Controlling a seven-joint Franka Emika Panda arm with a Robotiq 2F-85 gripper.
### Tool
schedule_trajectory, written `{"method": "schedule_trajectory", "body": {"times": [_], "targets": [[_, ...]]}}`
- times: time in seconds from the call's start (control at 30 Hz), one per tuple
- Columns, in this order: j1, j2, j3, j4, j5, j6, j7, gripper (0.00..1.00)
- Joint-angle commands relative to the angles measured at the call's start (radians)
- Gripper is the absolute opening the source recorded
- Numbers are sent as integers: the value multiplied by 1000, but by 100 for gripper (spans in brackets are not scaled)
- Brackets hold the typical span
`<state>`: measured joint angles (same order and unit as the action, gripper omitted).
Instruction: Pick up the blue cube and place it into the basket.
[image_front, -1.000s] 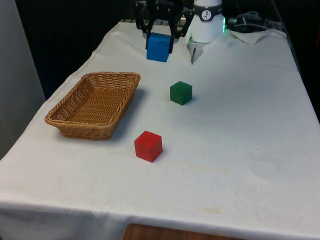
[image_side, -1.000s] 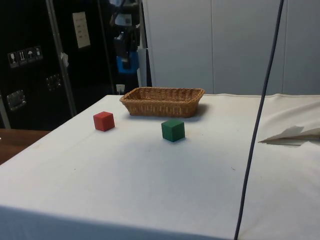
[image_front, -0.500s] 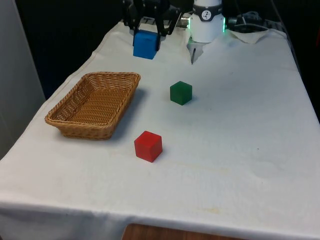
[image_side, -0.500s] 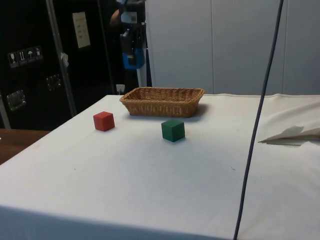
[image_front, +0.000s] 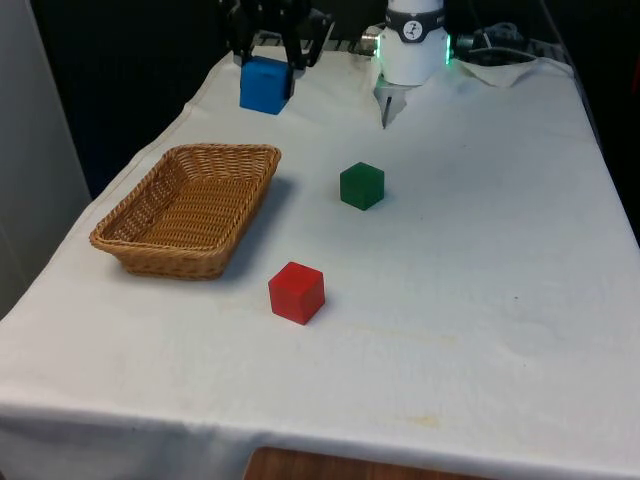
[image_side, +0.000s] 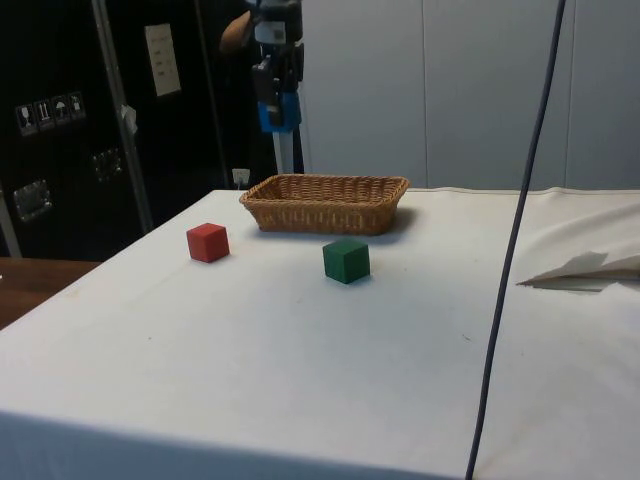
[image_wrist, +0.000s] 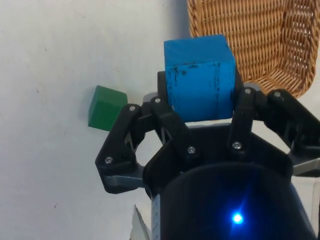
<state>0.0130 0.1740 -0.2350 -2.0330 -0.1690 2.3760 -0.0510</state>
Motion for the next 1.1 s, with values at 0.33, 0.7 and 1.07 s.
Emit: {"method": "schedule_trajectory", "body": {"times": [0.33,0.7,1.07], "targets": [[-11,5,-20,6,74,-5,-38,0],[-18,21,-58,17,126,-7,-80,0],[-24,58,-96,26,201,3,-142,0]]}}
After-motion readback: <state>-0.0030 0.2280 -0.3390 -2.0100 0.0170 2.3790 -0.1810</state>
